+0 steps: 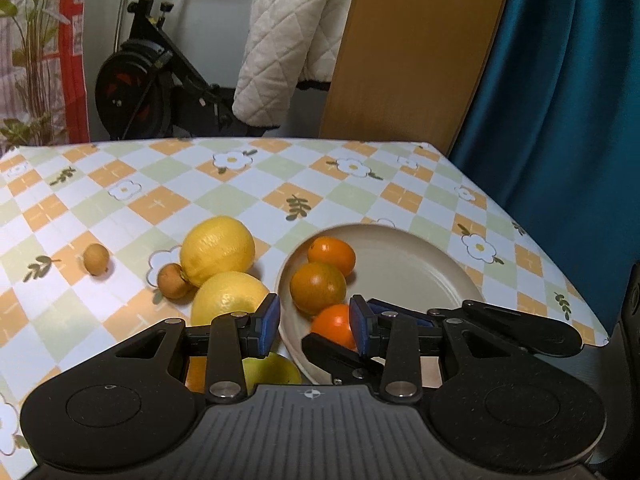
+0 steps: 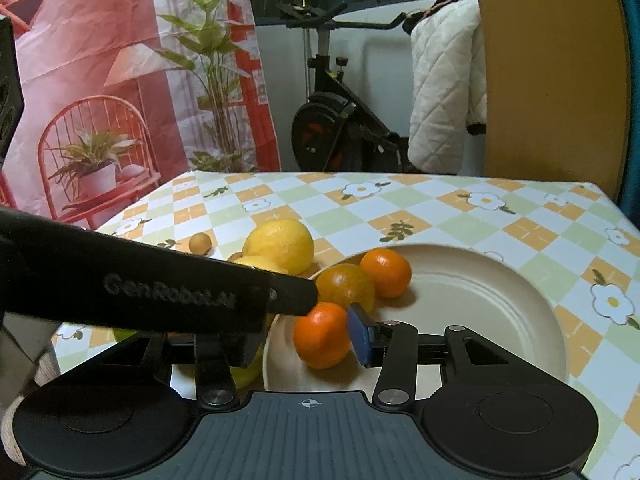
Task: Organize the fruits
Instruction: 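Lower the tangerine onto the plate and open the left gripper, then move the left gripper back to the pale green-yellow citrus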
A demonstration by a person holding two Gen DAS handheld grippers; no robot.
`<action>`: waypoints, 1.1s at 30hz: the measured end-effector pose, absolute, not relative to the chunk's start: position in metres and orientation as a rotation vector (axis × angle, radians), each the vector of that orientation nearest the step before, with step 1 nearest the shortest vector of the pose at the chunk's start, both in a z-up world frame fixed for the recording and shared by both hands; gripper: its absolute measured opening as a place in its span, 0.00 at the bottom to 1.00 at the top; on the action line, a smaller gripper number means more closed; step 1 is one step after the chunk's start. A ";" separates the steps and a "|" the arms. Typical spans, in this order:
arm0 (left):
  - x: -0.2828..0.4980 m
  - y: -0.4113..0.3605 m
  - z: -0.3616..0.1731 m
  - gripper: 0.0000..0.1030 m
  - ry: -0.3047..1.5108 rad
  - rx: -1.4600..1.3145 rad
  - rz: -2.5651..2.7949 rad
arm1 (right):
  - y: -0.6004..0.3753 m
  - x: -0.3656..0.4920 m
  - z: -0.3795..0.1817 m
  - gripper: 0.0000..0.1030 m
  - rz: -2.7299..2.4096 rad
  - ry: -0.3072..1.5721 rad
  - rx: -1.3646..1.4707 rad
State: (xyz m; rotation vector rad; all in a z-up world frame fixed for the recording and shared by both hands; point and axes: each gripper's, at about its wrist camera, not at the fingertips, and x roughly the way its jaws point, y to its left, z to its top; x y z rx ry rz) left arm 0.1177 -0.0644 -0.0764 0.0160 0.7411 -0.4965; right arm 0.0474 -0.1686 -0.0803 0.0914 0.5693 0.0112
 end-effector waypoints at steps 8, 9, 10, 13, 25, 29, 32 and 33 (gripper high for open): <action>0.096 -0.052 -0.065 0.39 0.693 0.034 -0.488 | -0.159 0.028 -0.068 0.42 0.014 0.518 0.060; 0.093 -0.050 -0.064 0.39 0.686 0.036 -0.485 | -0.156 0.026 -0.067 0.42 0.018 0.511 0.056; 0.090 -0.048 -0.062 0.39 0.678 0.036 -0.482 | -0.153 0.024 -0.066 0.42 0.022 0.506 0.050; 0.082 -0.041 -0.058 0.39 0.657 0.031 -0.478 | -0.148 0.019 -0.066 0.42 0.028 0.506 0.034; 0.058 -0.012 -0.063 0.39 0.626 0.001 -0.412 | -0.132 -0.001 -0.068 0.42 0.042 0.499 0.020; 0.055 -0.002 -0.064 0.39 0.621 -0.030 -0.396 | -0.126 -0.004 -0.070 0.42 0.051 0.506 0.011; 0.054 0.004 -0.067 0.39 0.627 -0.047 -0.386 | -0.123 -0.006 -0.071 0.42 0.052 0.511 0.004; 0.054 0.006 -0.069 0.39 0.630 -0.050 -0.383 | -0.123 -0.006 -0.072 0.42 0.051 0.513 0.003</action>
